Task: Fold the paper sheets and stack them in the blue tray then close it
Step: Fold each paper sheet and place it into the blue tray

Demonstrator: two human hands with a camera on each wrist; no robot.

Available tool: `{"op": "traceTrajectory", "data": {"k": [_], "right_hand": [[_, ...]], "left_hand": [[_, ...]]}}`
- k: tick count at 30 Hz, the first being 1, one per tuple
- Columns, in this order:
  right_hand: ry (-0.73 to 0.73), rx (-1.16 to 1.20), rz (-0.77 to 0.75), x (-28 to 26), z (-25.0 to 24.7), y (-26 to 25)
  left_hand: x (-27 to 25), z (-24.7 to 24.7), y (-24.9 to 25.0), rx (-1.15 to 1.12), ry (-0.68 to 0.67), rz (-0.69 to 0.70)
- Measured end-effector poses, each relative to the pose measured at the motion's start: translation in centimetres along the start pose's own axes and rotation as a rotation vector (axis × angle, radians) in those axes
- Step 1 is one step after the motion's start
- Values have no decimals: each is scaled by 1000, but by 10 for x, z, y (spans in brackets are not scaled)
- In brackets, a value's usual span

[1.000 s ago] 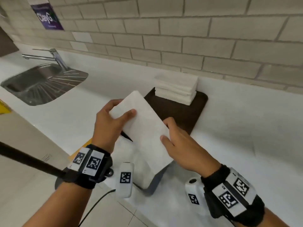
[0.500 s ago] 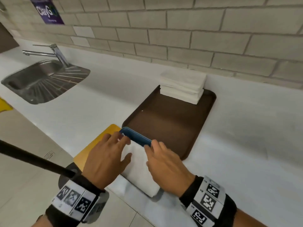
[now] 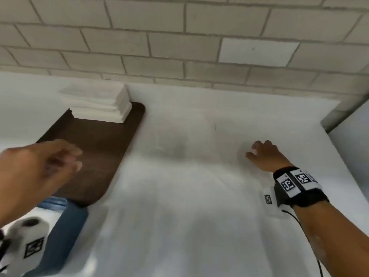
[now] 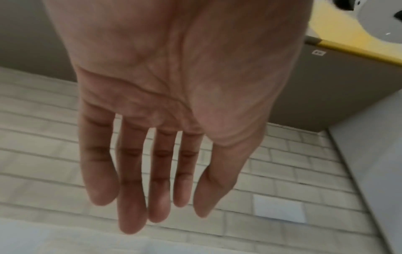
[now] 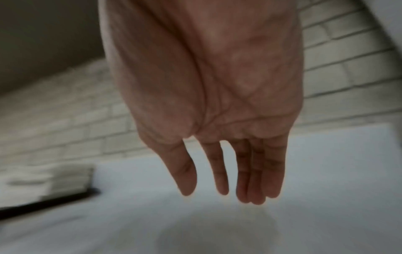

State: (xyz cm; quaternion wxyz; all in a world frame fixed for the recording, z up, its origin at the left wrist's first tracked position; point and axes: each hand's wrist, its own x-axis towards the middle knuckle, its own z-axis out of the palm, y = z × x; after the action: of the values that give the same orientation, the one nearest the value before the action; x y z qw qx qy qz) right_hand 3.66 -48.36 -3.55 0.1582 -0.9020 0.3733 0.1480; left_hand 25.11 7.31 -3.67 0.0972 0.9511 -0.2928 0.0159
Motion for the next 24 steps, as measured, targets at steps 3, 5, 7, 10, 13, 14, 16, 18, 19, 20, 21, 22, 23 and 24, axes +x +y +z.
{"op": "traceTrajectory", "data": {"k": [3, 5, 7, 10, 13, 14, 16, 18, 19, 20, 21, 22, 23, 24], "right_hand": [[21, 23, 95, 20, 3, 14], [59, 27, 92, 27, 6, 11], [65, 49, 61, 32, 7, 10], [76, 129, -1, 35, 6, 23], [170, 272, -15, 27, -4, 47], [204, 327, -11, 23, -10, 56], [265, 435, -14, 14, -21, 76], [285, 535, -28, 5, -31, 97], [275, 588, -35, 2, -35, 107], [255, 642, -40, -2, -39, 114], [235, 689, -45, -5, -41, 120], [221, 736, -54, -8, -43, 124], [211, 789, -68, -11, -44, 128], [199, 847, -88, -13, -45, 129]], "left_hand": [[44, -61, 217, -204, -81, 9], [71, -42, 283, -204, -75, 108], [101, -7, 320, -265, -212, 58], [136, 38, 365, -252, -334, 88], [159, 74, 402, -178, -408, 116], [165, 82, 413, -138, -416, 120], [179, 93, 431, -76, -411, 151], [195, 104, 446, -29, -402, 143], [203, 109, 452, -3, -400, 118], [209, 113, 458, 19, -399, 98], [214, 118, 464, 42, -391, 89], [218, 120, 470, 66, -381, 86], [220, 123, 475, 86, -365, 94], [223, 125, 479, 100, -349, 105]]}}
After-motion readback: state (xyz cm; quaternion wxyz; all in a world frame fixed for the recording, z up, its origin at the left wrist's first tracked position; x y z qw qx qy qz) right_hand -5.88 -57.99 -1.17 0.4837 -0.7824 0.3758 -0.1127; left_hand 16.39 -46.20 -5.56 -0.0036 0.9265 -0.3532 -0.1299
